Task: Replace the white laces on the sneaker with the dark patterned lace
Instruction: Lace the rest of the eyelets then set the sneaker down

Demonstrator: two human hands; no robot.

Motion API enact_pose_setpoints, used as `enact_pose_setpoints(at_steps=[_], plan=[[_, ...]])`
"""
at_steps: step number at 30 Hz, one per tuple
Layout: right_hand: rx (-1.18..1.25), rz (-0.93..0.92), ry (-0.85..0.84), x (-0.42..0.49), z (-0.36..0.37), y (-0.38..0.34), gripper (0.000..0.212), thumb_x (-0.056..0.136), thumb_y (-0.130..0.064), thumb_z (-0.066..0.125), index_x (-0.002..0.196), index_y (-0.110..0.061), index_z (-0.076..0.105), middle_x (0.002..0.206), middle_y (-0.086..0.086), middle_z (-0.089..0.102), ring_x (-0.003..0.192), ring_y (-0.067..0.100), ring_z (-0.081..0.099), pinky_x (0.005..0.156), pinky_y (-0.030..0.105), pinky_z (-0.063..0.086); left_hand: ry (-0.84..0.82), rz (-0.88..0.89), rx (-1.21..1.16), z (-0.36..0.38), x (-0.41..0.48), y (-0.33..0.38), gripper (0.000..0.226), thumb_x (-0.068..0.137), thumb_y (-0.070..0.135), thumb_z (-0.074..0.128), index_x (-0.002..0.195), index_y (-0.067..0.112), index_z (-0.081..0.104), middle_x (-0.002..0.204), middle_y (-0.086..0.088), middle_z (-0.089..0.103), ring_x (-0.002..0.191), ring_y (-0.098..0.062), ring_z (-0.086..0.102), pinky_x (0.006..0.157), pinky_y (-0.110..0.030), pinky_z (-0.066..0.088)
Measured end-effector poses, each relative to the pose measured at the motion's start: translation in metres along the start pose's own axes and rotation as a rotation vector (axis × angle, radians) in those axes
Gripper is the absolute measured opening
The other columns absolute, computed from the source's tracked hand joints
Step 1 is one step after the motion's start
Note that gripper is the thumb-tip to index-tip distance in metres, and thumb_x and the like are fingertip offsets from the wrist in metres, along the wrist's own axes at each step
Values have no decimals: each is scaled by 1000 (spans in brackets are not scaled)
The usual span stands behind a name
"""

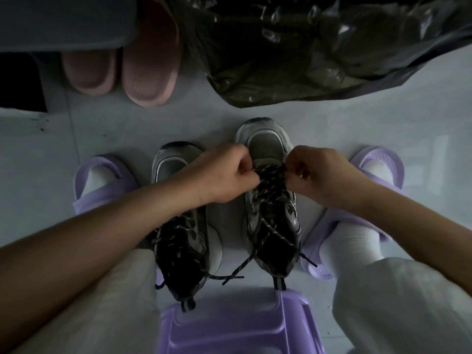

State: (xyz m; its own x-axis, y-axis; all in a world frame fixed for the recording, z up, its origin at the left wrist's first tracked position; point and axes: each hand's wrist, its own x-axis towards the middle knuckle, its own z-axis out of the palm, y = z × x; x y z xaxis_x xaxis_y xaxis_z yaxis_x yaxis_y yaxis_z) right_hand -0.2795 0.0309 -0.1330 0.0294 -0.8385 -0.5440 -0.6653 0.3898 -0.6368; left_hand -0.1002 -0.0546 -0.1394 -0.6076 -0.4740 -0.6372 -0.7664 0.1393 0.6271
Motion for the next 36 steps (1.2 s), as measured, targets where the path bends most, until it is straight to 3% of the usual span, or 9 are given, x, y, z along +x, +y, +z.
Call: enact_pose_setpoints(at_steps=[4, 8, 12, 18, 22, 25, 29, 32, 36], plan=[[221, 237, -10, -5, 1, 7, 22, 80, -42, 61, 81, -20, 58, 73, -2, 67, 71, 15, 63, 70, 31, 50, -11, -114, -156, 1, -3, -9, 22, 79, 38, 66, 72, 21, 54, 63, 5, 58, 60, -13, 59, 61, -29, 50], [152, 368, -79, -5, 3, 6, 47, 69, -66, 47, 92, -26, 52, 72, -3, 69, 70, 16, 65, 74, 40, 55, -128, -366, -426, 9, -5, 4, 33, 85, 45, 56, 74, 14, 55, 77, -6, 63, 62, -19, 67, 56, -41, 60], [148, 452, -198, 6, -5, 0, 65, 55, -65, 62, 101, -23, 46, 68, 1, 70, 58, 13, 68, 67, 39, 58, -286, -457, -510, 5, 0, 7, 14, 84, 35, 63, 86, 22, 57, 97, -5, 64, 79, -20, 67, 57, -37, 60], [-30, 460, -180, 5, 2, -14, 75, 44, -62, 61, 102, -19, 39, 75, -6, 50, 65, 9, 52, 51, 25, 39, -322, -464, -422, 13, 1, 10, 43, 77, 30, 71, 114, 12, 59, 106, -7, 66, 90, -20, 68, 60, -40, 60], [117, 503, -263, 11, -5, -15, 72, 50, -45, 66, 108, -12, 40, 78, 7, 65, 65, 22, 67, 65, 39, 58, -331, -410, -492, 13, 2, 3, 19, 85, 22, 63, 103, 15, 61, 96, -6, 66, 84, -21, 67, 53, -30, 59], [269, 502, -327, 11, -10, -8, 52, 68, -21, 70, 112, -14, 43, 72, 10, 70, 59, 18, 70, 57, 28, 59, -364, -394, -525, 9, 4, -2, 7, 86, 14, 62, 80, 16, 58, 76, -2, 61, 70, -18, 64, 48, -23, 56], [369, 494, -384, 11, -19, 0, 44, 76, -7, 67, 114, -14, 47, 71, 12, 72, 57, 14, 69, 48, 16, 50, -382, -389, -557, 3, 5, -8, 7, 84, 11, 62, 82, 12, 56, 79, -3, 60, 74, -17, 63, 50, -25, 57], [384, 468, -353, 6, -15, 4, 43, 76, -18, 69, 114, -17, 47, 74, 10, 73, 64, 16, 71, 58, 26, 58, -347, -409, -570, 7, 2, -11, 14, 83, 16, 65, 85, 14, 52, 88, -7, 58, 80, -18, 61, 50, -28, 57], [322, 424, -268, -12, -7, 3, 52, 68, -52, 65, 109, -29, 45, 77, 1, 73, 69, 18, 70, 66, 37, 60, -312, -438, -623, 12, -6, -9, 23, 81, 33, 68, 88, 25, 48, 93, 1, 58, 78, -13, 62, 51, -29, 56]])
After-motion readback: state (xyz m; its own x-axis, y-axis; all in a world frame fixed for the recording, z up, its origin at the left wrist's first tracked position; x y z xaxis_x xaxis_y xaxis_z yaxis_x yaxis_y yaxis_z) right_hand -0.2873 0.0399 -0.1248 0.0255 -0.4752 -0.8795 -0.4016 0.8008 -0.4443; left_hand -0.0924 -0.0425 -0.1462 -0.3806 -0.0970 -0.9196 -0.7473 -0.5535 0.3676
